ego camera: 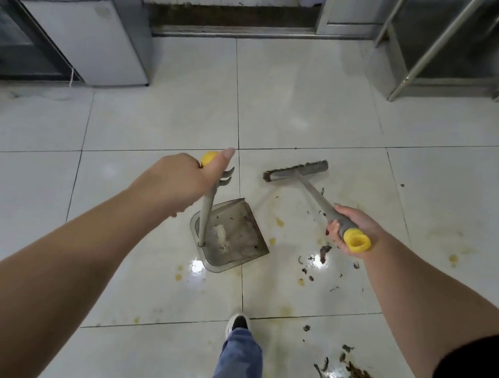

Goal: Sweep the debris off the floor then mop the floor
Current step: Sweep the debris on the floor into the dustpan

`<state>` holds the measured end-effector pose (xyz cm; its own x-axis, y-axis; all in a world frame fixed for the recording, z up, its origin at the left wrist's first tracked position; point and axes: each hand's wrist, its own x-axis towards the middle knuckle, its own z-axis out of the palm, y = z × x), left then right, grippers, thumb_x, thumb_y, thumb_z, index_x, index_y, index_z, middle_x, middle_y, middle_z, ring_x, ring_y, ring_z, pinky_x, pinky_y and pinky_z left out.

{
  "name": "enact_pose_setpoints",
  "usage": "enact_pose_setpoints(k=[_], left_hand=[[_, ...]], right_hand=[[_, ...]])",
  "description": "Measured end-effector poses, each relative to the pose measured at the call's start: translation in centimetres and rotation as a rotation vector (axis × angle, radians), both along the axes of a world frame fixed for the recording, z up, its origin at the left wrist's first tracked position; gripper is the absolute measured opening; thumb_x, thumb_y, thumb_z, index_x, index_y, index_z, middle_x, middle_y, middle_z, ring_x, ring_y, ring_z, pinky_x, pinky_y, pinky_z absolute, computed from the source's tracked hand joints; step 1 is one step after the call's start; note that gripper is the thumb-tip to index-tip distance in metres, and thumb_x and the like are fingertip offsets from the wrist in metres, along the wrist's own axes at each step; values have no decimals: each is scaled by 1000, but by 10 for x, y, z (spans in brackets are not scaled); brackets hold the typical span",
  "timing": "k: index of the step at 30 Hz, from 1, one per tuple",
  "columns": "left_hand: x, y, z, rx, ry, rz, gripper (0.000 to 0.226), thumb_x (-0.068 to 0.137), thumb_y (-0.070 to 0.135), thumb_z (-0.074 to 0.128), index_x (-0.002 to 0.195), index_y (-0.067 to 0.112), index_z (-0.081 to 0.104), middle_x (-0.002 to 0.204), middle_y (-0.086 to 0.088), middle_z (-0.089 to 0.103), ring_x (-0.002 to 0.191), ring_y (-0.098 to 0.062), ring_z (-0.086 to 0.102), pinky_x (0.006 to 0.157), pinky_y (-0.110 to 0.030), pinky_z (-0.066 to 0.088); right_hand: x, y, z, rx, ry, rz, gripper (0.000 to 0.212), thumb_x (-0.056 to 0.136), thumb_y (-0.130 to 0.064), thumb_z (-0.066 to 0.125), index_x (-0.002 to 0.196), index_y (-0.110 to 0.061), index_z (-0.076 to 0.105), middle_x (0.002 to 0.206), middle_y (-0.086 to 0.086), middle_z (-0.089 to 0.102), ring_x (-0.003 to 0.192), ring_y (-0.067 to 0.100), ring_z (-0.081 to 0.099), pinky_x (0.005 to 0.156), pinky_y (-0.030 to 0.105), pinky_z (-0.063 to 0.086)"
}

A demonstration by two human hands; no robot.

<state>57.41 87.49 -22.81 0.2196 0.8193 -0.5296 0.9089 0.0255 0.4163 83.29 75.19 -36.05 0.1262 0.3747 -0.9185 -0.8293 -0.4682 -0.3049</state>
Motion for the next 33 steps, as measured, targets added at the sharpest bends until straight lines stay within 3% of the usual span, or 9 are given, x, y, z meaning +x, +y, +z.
enact_pose_setpoints(k=[10,18,21,24,28,33], left_hand=[[49,40,-3,-32,4,-86,74,80,75,26,62,7,49,58,-9,52,50,-25,50,53,-26,39],[88,34,-5,-23,42,-217,75,78,76,26,59,8,49,57,-8,54,51,-25,53,51,-25,41],[92,33,-4,1,49,-253,76,76,78,25,58,9,51,57,-7,55,49,-24,53,50,-24,41],[98,29,-4,10,38,-266,75,75,79,24,58,11,52,58,-8,56,51,-25,56,61,-29,48],[104,16,-4,23,18,-310,75,76,78,25,57,10,51,55,-7,55,49,-24,56,56,-25,44],[110,0,-4,65,30,-390,79,75,80,22,62,7,50,59,-9,56,55,-24,58,63,-29,48]], right_hand=[[22,-3,-33,-89,94,-97,21,98,-23,47,97,-3,48,80,11,48,31,12,53,32,15,46],[-2,-103,-19,-171,164,-190,25,97,-25,49,86,-2,52,49,14,55,30,14,52,28,18,45],[-18,-151,-14,-213,200,-211,28,95,-29,51,87,-2,51,50,14,57,30,15,53,28,19,45],[-30,-190,-3,-258,255,-198,35,94,-34,51,81,-2,49,49,12,57,29,17,53,28,20,45],[-30,-200,24,-214,268,-220,29,97,-25,48,78,-2,49,46,10,53,27,15,50,28,18,44],[-8,-175,46,-160,174,-140,21,96,-17,48,81,-3,49,44,8,52,27,11,50,28,15,43]])
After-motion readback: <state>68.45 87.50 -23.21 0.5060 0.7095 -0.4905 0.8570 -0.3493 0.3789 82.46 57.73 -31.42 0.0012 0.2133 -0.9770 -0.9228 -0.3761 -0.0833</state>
